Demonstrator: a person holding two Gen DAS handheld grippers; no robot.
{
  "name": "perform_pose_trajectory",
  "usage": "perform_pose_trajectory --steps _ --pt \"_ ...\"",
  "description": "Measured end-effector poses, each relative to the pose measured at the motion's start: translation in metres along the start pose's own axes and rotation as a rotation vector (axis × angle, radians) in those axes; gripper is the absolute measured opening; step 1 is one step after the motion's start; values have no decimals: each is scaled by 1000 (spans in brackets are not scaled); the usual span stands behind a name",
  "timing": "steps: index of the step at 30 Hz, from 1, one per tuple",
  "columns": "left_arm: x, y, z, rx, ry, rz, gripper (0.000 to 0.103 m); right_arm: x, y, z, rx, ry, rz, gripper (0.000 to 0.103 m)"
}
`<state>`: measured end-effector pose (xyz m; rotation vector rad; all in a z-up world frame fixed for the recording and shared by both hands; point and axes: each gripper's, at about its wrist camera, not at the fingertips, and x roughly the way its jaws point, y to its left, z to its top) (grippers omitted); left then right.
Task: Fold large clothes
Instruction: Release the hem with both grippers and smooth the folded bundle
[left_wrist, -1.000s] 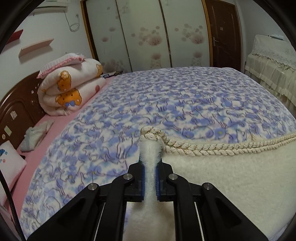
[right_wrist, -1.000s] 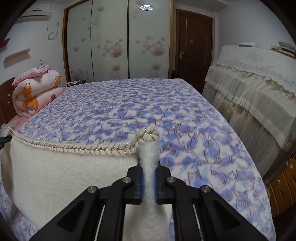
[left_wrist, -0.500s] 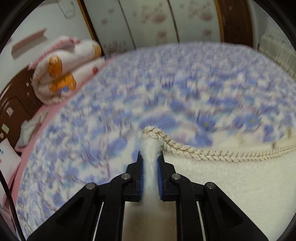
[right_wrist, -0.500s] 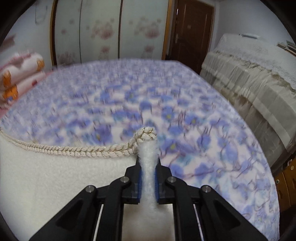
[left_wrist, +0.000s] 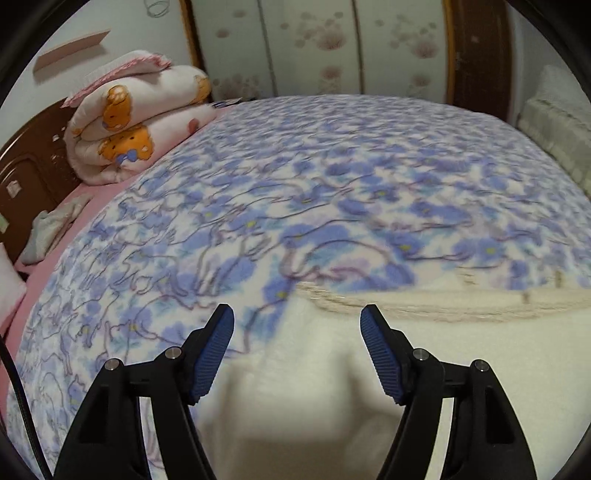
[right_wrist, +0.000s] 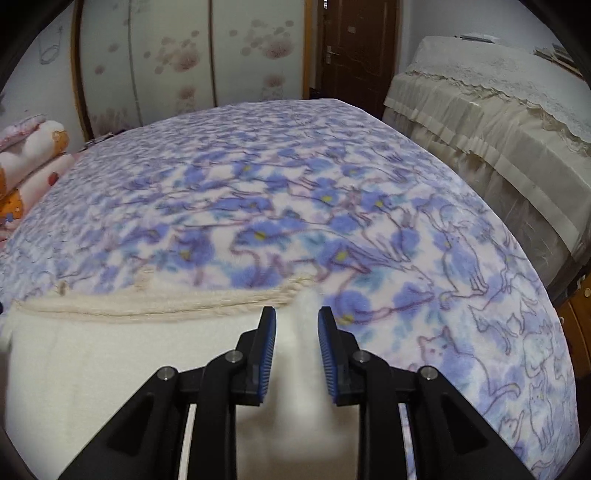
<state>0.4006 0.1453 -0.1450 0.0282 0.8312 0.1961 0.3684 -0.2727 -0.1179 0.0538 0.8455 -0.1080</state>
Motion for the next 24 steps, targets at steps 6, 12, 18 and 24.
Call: perform_pose_trajectory --steps 6,12,18,24 --pt "-12 -52 -21 3 76 -103 70 -7 93 -18 -131 45 115 23" --pt "18 -50 -42 52 85 -8 72 35 85 -28 -148 69 -74 23" --pt "37 15 -46 -81 116 6 80 51 -11 -33 -88 87 -250 19" --pt "23 36 -53 -138 138 18 80 20 -31 -34 -22 90 -241 27"
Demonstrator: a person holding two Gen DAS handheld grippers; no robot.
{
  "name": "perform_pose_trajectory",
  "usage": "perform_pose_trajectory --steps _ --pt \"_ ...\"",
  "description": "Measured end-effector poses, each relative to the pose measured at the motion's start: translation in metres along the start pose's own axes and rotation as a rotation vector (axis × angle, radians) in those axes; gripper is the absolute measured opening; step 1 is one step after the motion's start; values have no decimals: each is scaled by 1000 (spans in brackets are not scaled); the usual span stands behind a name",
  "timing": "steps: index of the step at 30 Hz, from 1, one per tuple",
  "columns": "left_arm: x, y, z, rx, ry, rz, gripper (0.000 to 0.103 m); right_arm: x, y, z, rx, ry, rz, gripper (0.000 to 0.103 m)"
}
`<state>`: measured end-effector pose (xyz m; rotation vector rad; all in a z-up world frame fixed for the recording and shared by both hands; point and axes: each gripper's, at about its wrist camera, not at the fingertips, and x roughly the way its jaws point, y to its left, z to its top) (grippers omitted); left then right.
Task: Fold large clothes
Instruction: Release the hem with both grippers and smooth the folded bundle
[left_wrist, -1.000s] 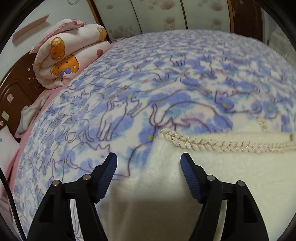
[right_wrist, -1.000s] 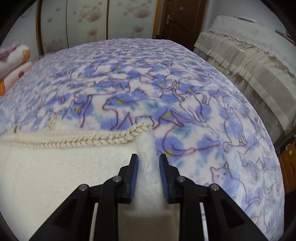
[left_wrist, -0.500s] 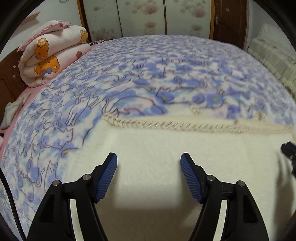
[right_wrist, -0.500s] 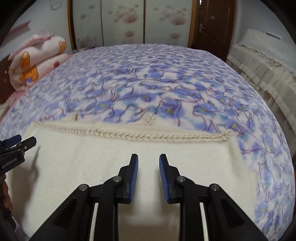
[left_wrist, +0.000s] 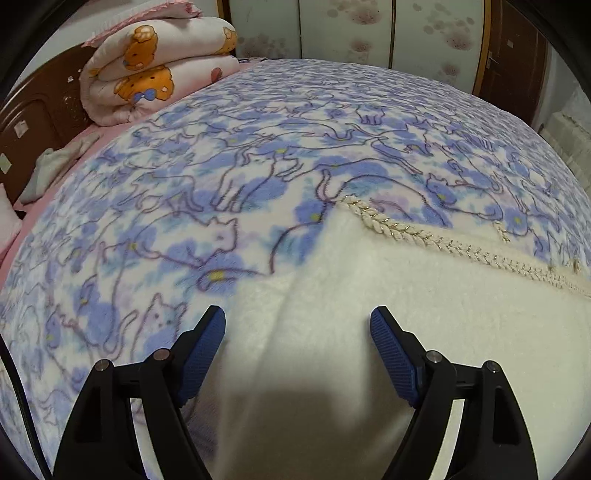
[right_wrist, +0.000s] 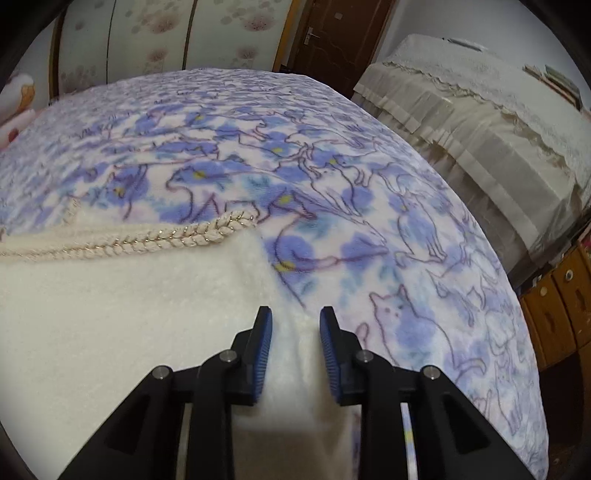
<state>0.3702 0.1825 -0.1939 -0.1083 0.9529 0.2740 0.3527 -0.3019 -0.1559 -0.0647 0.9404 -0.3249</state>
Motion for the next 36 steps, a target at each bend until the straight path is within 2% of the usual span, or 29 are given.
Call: perform_pose_trajectory --steps 3,5,8,11,13,14,17,18,20,23,25,28,31,36 --pt "-27 -9 -13 48 -17 -2 80 -33 10 -9 1 -27 89 28" --pt "-52 -20 -26 78 -37 -19 80 -59 25 -19 -4 -40 189 28" --pt "-91 -38 -50 93 -66 -96 80 -96 54 -41 -29 -52 316 28" --pt "-120 -51 -82 64 -81 -186 80 -121 86 -68 -64 -41 423 28" --pt "-127 -59 -102 54 -78 -197 80 -129 102 -85 -82 -23 472 28" --pt "-127 -61 -112 53 -68 -193 80 -131 109 -94 -104 -21 473 28" --pt "-111 -58 -136 66 2 -140 80 -124 111 -120 -166 -5 403 28" --pt "-105 -51 -143 67 22 -118 80 -120 103 -126 -171 -3 383 28" --pt "-103 -31 -150 58 -1 -133 81 -114 80 -136 -179 -16 310 28" --pt "-104 -11 -155 71 -4 -66 81 -101 39 -145 -176 -11 192 28" --pt "-103 2 -155 53 7 -51 81 -92 9 -149 -158 -2 132 28" --pt "-103 13 -158 24 26 -47 82 -89 -12 -151 -143 11 111 28" --pt "-103 17 -159 9 37 -27 85 -90 -12 -153 -131 22 102 28" --pt "-107 22 -156 -42 80 -36 85 -94 -12 -152 -96 53 91 28"
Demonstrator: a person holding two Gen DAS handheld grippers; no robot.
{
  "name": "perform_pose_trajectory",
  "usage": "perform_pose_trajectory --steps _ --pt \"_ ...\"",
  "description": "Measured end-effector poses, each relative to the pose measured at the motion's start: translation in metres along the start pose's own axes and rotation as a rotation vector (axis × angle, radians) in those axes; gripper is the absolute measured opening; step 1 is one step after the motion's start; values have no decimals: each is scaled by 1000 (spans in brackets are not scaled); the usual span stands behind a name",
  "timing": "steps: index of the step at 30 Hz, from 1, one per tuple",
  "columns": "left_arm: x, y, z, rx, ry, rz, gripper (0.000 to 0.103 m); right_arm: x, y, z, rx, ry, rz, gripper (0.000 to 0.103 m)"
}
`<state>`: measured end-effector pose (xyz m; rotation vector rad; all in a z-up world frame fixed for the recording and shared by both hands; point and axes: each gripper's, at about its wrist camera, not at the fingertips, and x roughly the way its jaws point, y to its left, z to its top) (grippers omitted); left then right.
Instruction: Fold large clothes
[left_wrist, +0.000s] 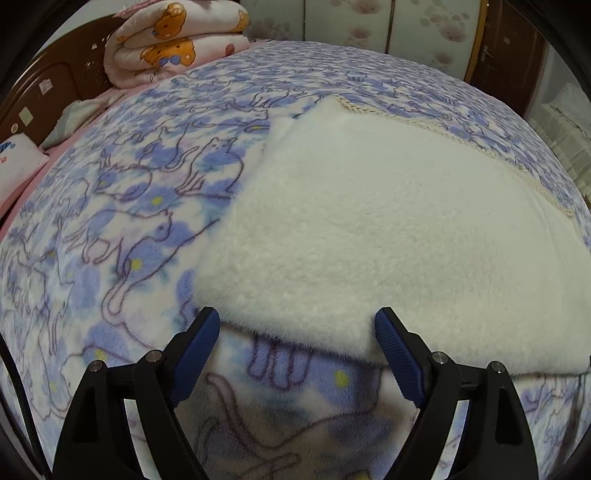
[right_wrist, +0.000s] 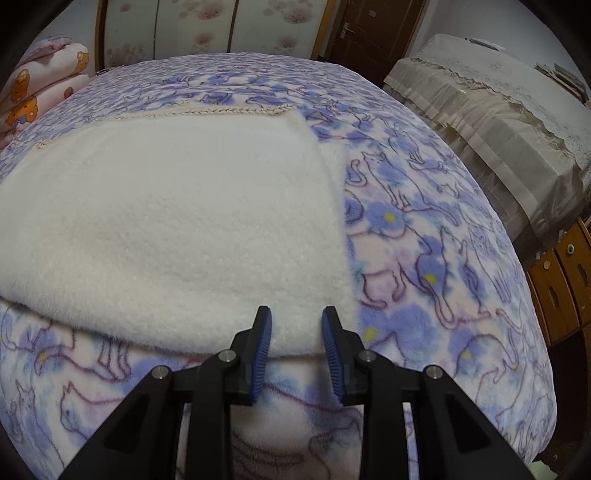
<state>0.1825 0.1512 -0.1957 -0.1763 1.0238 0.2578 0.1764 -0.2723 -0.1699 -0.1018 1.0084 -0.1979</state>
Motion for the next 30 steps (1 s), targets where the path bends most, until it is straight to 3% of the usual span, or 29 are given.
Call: perform_pose_trajectory --steps 9,22,30 --pt "-50 -6 -5 31 -29 -16 85 -44 -7 -11 66 -6 93 28" --pt "-128 -18 -44 69 -40 -88 85 -112 7 -38 15 -49 179 28" --pt "-137 -13 -81 32 25 -211 85 -133 26 -55 -12 -79 239 30"
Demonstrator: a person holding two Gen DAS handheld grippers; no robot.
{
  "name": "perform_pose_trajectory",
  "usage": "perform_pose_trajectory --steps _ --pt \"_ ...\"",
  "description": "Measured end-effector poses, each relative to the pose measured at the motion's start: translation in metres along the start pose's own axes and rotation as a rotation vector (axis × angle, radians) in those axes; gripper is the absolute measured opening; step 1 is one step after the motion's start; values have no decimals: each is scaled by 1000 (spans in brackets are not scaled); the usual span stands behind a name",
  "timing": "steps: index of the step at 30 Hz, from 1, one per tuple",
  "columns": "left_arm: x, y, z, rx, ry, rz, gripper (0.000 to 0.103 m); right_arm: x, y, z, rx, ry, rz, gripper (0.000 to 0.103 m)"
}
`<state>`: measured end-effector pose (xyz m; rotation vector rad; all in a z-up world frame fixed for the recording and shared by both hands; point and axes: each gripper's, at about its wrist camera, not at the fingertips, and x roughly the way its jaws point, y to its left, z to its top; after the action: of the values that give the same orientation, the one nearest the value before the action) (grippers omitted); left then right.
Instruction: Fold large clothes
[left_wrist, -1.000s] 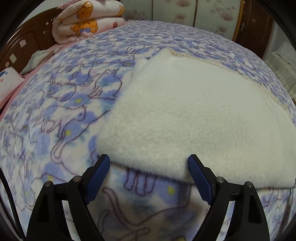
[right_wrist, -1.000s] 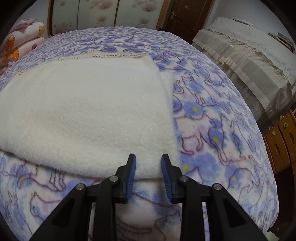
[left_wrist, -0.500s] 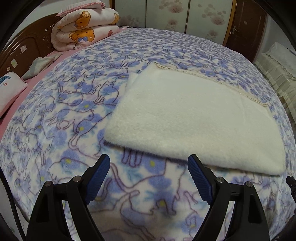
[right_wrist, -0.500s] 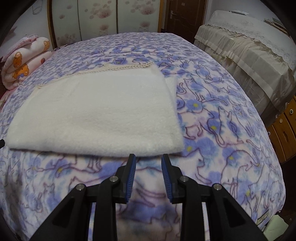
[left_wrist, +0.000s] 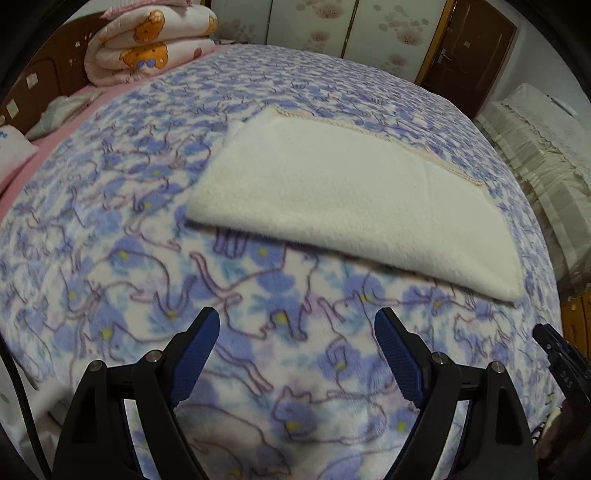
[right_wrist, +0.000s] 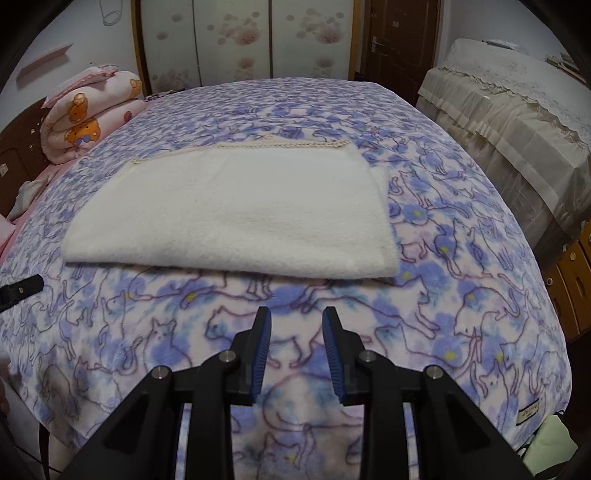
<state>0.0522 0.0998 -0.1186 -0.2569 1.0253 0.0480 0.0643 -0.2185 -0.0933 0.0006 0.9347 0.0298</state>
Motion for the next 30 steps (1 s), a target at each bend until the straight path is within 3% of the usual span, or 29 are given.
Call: perform_pose_trajectory --steps 3,12,16,22,30 --pt "10 6 -8 -44 19 -120 85 5 8 -1 2 7 35 32" --pt "69 20 5 -189 69 -313 85 24 32 -2 -21 -14 80 33" --pt "102 26 19 -241 47 -347 85 44 41 4 -1 -17 104 35" --pt "151 33 44 -288 1 -312 85 71 59 18 -3 -47 140 35" --pt "183 34 92 -317 -103 -303 85 95 76 42 -27 -93 168 35"
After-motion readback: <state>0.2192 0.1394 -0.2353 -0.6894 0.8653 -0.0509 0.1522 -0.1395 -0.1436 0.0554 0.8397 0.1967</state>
